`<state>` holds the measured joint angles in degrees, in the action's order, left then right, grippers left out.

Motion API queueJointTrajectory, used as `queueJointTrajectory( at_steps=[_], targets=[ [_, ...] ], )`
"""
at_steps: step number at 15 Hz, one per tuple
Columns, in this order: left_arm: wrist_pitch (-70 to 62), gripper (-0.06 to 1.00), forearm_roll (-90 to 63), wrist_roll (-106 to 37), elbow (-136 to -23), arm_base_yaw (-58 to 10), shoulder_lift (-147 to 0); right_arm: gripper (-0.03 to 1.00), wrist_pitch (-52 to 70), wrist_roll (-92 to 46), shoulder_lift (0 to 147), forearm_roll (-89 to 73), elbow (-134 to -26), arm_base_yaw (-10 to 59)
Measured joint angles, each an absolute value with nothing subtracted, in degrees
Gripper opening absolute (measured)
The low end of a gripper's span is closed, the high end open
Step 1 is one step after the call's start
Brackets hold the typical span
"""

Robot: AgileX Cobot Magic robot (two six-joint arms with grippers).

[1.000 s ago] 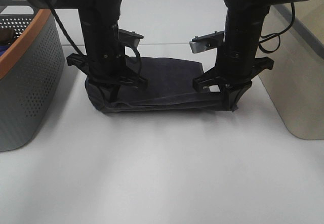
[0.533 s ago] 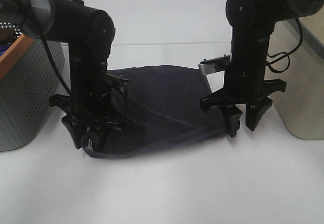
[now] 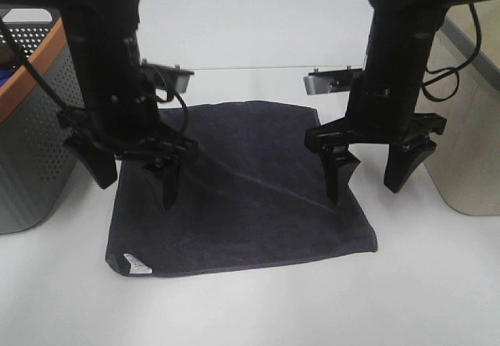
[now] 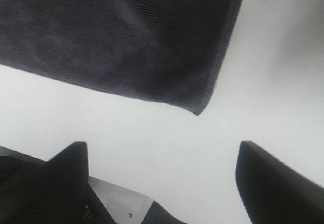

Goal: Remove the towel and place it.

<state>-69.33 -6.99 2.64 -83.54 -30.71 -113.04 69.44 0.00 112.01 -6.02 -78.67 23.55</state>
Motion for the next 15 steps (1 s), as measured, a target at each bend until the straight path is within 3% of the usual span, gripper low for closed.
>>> queueJointTrajectory(
  at_steps=[6, 15],
  targets=[
    [-69.33, 0.8, -3.95, 4.64, -81.19, -30.71, -87.49, 0.76, 69.39, -2.23, 89.5, -11.06, -74.54, 23.55],
    [-67.27, 0.8, -0.52, 11.12, -41.88, -30.71, -47.1, 0.76, 65.26, -2.81, 45.89, -9.05, -38.79, 23.55]
  ],
)
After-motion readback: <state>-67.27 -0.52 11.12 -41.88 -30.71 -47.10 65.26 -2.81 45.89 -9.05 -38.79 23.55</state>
